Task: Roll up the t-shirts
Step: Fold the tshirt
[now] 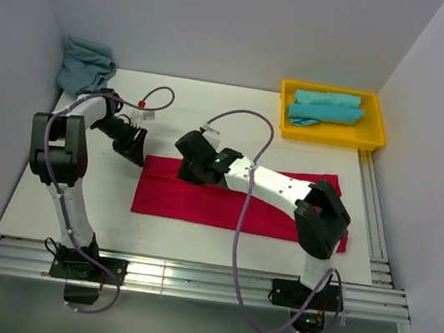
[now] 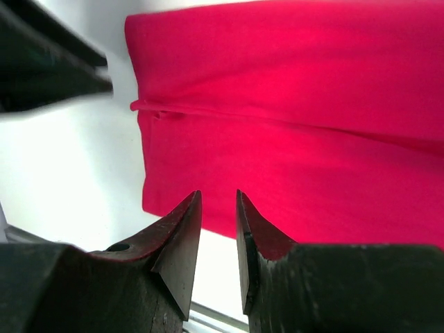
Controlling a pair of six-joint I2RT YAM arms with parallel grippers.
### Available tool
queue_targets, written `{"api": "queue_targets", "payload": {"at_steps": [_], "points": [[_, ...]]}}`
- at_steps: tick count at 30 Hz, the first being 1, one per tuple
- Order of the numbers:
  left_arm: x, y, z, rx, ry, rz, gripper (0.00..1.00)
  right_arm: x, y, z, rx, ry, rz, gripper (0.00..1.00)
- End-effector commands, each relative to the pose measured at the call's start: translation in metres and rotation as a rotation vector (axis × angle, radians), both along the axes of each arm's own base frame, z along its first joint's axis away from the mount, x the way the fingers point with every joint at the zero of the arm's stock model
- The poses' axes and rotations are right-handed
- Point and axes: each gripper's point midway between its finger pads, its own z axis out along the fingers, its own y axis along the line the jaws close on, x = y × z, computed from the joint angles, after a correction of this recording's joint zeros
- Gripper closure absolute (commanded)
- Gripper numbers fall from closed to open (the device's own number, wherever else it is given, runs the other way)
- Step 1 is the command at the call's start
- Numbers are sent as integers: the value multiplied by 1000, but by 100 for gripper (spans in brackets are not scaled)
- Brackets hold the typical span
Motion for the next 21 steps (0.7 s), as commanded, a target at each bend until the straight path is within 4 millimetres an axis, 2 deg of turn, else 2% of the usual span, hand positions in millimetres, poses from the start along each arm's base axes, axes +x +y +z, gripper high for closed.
{"api": "queue_targets", "payload": {"at_steps": [1, 2, 8, 11, 16, 21], "points": [[-14, 7, 14, 51, -74, -45, 52, 11, 18, -4, 17, -5, -2, 66], [-21, 9, 14, 63, -94, -64, 52, 14, 22, -5, 26, -6, -1, 66], [-26, 10, 20, 73, -181, -100, 51, 19, 35, -12, 34, 2, 12, 67], [-25, 8, 17, 72, -165, -92, 51, 20, 40, -12, 56, -1, 11, 68], [-38, -4, 9, 43, -109, -121, 52, 19, 49, -14, 97, 6, 26, 70], [-50, -11, 8, 8, -74, -155, 50, 18, 48, -21, 91, 14, 22, 71]]}}
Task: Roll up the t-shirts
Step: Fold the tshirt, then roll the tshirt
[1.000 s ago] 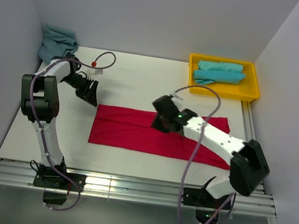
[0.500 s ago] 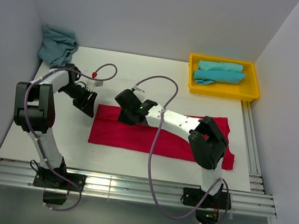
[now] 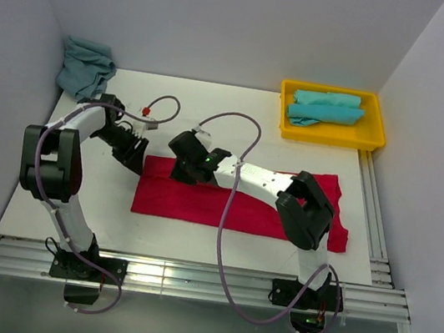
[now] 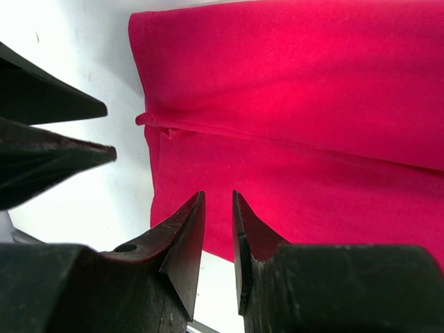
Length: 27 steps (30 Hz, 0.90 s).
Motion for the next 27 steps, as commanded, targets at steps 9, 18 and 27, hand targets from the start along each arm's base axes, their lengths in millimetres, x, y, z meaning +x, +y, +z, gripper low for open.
{"api": "queue_targets", "payload": {"at_steps": [9, 18, 27], "points": [[-3, -12, -8, -39, -42, -58, 48, 7, 5, 11, 53, -29, -26, 71], [8, -24, -10, 0, -101, -64, 51, 4, 4, 8, 60, -21, -28, 71], [12, -24, -14, 29, -97, -65, 54, 4, 4, 9, 55, -25, -21, 71]]}}
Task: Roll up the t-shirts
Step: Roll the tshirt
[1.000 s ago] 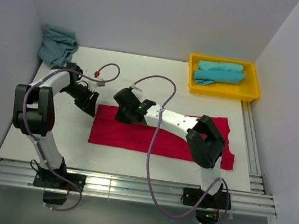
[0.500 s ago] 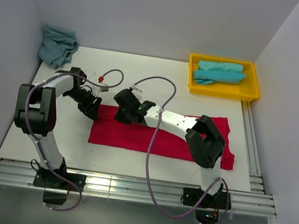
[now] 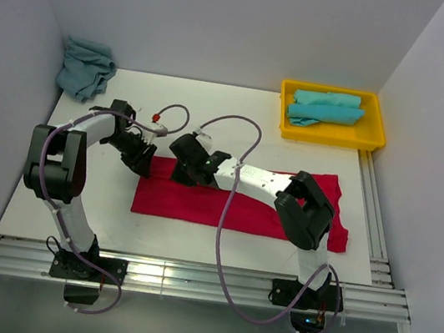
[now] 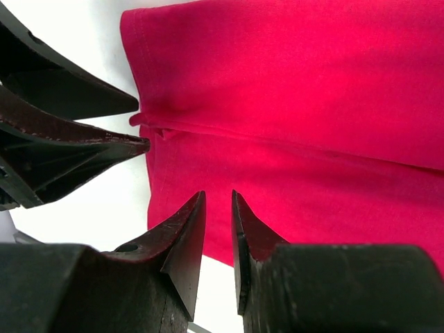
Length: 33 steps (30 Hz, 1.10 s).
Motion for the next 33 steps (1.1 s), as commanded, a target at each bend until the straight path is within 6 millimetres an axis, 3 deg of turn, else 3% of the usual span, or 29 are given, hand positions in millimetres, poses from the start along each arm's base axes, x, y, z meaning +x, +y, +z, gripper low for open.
{"api": "queue_targets", "payload": {"at_steps": [1, 7, 13, 17, 20, 24, 33], "points": [[9, -1, 8, 8, -40, -4, 55, 6, 3, 17, 42, -33, -8, 71], [9, -1, 8, 13, -39, -5, 62, 6, 7, 16, 54, -33, -2, 72], [11, -4, 15, 0, -43, -15, 78, 6, 9, 14, 69, -33, -3, 73], [13, -5, 16, -6, -39, -13, 90, 5, 12, 11, 100, -38, -7, 78], [16, -7, 19, -20, -40, -4, 94, 7, 16, 8, 140, -43, -25, 89], [25, -11, 29, -39, -60, 19, 97, 12, 28, 15, 266, -77, -60, 99], [34, -13, 41, -50, -82, 35, 99, 20, 52, 4, 371, -80, -87, 100]]}}
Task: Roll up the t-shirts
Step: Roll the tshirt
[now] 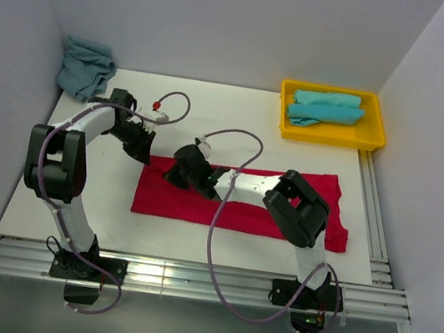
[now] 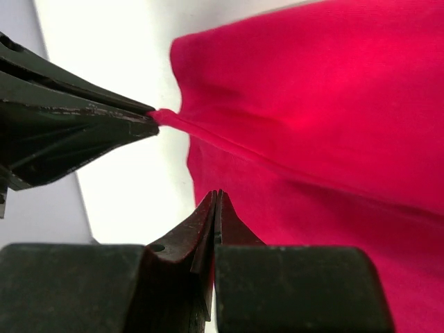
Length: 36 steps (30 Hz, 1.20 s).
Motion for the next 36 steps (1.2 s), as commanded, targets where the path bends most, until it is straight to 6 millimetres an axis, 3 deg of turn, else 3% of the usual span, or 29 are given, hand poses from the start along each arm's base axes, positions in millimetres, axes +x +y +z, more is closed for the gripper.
{"api": "queue_targets", "payload": {"at_steps": [1, 8, 14, 18, 20, 22, 25, 31, 34, 36], "points": [[8, -8, 16, -36, -27, -1, 99, 11, 24, 18, 115, -40, -18, 100], [-13, -2, 4, -5, 10, -57, 100, 10, 25, 14, 119, -29, -25, 100], [-41, 7, -19, 37, 57, -114, 100, 5, 14, 31, 88, -53, -21, 100], [-46, 11, -28, 57, 66, -118, 99, 4, 12, 38, 58, -56, -16, 100], [-48, 12, -31, 62, 72, -110, 90, 3, 12, 36, 51, -49, -10, 100], [-45, 12, -29, 59, 57, -101, 74, 2, 13, 34, 48, -45, -6, 100], [-40, 10, -20, 34, 38, -80, 61, 2, 16, 33, 53, -41, 0, 100], [-8, 7, 18, -62, 0, 22, 53, -1, 15, 38, 20, -55, 4, 100], [2, 5, 23, -80, 3, 52, 52, -2, 15, 42, 12, -68, 4, 100], [12, 15, 22, -86, 20, 118, 51, -5, 13, 40, -30, -56, 10, 100]]}}
